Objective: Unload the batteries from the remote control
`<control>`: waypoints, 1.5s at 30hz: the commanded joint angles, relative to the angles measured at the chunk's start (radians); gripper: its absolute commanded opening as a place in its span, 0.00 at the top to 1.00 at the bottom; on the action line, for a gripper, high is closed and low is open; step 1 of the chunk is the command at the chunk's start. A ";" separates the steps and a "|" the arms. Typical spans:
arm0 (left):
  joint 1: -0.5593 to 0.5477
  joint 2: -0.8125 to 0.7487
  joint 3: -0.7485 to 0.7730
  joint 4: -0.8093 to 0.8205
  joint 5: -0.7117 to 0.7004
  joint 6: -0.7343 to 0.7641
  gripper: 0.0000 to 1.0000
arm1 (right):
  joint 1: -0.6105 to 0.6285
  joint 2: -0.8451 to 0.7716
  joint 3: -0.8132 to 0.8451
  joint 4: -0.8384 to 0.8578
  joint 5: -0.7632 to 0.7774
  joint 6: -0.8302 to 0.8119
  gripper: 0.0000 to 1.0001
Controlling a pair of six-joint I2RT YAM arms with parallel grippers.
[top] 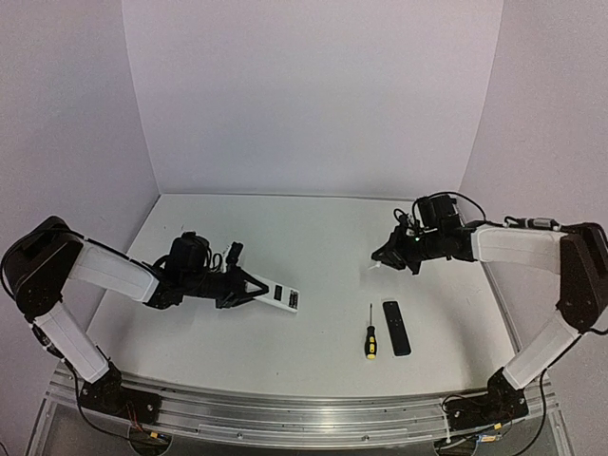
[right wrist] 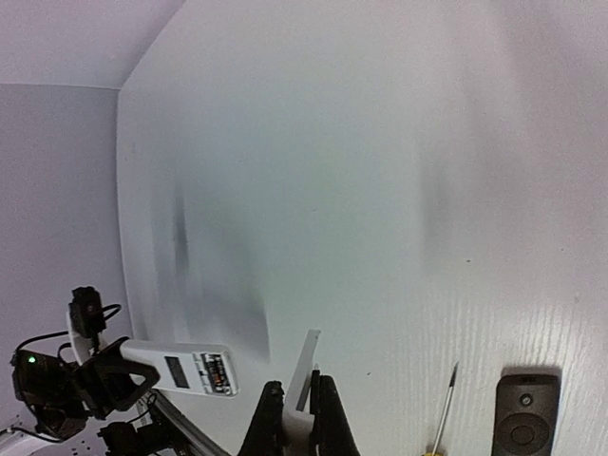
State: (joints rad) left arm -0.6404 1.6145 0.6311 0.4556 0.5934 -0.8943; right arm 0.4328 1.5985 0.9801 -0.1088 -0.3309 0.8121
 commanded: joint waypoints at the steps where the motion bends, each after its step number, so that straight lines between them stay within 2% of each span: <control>1: 0.019 0.059 0.095 -0.081 0.057 0.059 0.97 | -0.013 0.174 0.104 -0.004 -0.074 -0.036 1.00; 8: 0.038 0.147 0.140 -0.107 0.099 0.072 0.94 | -0.018 0.335 0.187 -0.001 -0.090 -0.047 1.00; 13: 0.053 0.201 0.180 -0.141 0.115 0.074 0.87 | -0.048 0.402 0.190 0.000 -0.115 -0.016 1.00; 17: 0.059 0.209 0.219 -0.207 0.094 0.111 0.74 | -0.060 0.411 0.173 0.000 -0.106 0.005 1.00; 22: 0.059 0.201 0.265 -0.331 0.029 0.173 0.49 | -0.076 0.388 0.156 -0.004 -0.092 0.026 0.92; 27: 0.059 0.204 0.349 -0.490 -0.056 0.234 0.33 | -0.091 0.356 0.133 -0.036 -0.053 0.059 0.76; 32: 0.059 0.190 0.414 -0.640 -0.199 0.257 0.13 | -0.095 0.310 0.133 -0.107 0.025 0.044 0.68; 35: 0.059 0.174 0.436 -0.702 -0.276 0.260 0.05 | -0.097 0.262 0.132 -0.151 0.077 0.027 0.55; 36: 0.060 0.168 0.446 -0.725 -0.301 0.262 0.03 | -0.096 0.247 0.137 -0.180 0.098 0.022 0.47; 39: 0.059 0.141 0.463 -0.778 -0.359 0.264 0.00 | -0.096 0.185 0.139 -0.280 0.177 -0.005 0.37; 41: 0.059 0.109 0.465 -0.808 -0.398 0.261 0.00 | -0.096 0.143 0.121 -0.325 0.203 -0.026 0.27; 45: 0.058 0.002 0.436 -0.817 -0.416 0.257 0.00 | -0.018 0.036 0.106 -0.434 0.275 -0.078 0.18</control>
State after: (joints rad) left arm -0.5854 1.7633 1.0477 -0.3150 0.2503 -0.6509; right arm 0.3459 1.7545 1.0993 -0.3740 -0.1779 0.7990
